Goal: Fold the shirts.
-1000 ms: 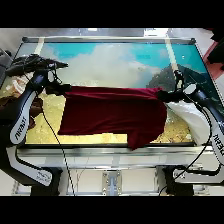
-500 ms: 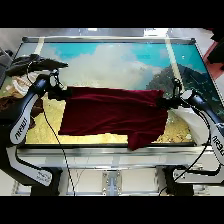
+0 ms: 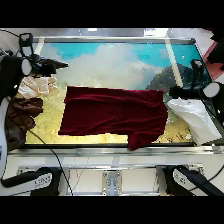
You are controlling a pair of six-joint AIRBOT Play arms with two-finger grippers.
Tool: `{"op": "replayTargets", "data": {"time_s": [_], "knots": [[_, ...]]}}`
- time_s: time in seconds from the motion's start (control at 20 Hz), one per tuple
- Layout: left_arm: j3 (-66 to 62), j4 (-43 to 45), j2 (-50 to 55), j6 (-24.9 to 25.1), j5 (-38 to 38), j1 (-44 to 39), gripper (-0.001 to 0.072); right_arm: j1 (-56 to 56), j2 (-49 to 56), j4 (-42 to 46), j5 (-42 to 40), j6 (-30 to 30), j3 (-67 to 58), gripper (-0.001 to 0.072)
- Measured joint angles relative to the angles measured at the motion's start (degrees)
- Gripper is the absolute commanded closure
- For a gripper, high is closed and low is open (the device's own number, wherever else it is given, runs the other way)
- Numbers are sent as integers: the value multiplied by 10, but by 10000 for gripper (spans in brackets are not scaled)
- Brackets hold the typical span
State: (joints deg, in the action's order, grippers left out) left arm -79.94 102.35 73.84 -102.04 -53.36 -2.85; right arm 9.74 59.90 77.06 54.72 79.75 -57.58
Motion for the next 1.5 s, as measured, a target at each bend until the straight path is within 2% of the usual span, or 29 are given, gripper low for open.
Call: {"op": "replayTargets", "data": {"time_s": [0.1,0.15,0.2,0.35,0.5,0.7,0.9,1.25,1.35,1.5], "knots": [[86,20,-70,-6,3,0,436,28,-63,1,25,11,80,292],[130,23,-96,-10,2,0,435,43,-91,-11,31,16,126,219],[173,25,-118,-12,2,0,435,60,-118,-34,38,20,175,198],[249,30,-149,-16,-1,0,435,97,-170,-115,61,25,294,198],[279,27,-160,-19,37,0,435,111,-189,-186,82,28,368,191],[292,-32,-164,-21,66,0,437,117,-198,-257,105,29,426,192],[295,-70,-165,-21,49,0,437,119,-201,-288,117,30,463,193],[296,-95,-166,-21,28,0,437,119,-201,-337,73,30,513,242],[296,-95,-166,-21,27,0,437,119,-201,-347,58,29,520,336],[296,-97,-166,-21,26,0,437,114,-201,-354,32,28,524,346]]}}
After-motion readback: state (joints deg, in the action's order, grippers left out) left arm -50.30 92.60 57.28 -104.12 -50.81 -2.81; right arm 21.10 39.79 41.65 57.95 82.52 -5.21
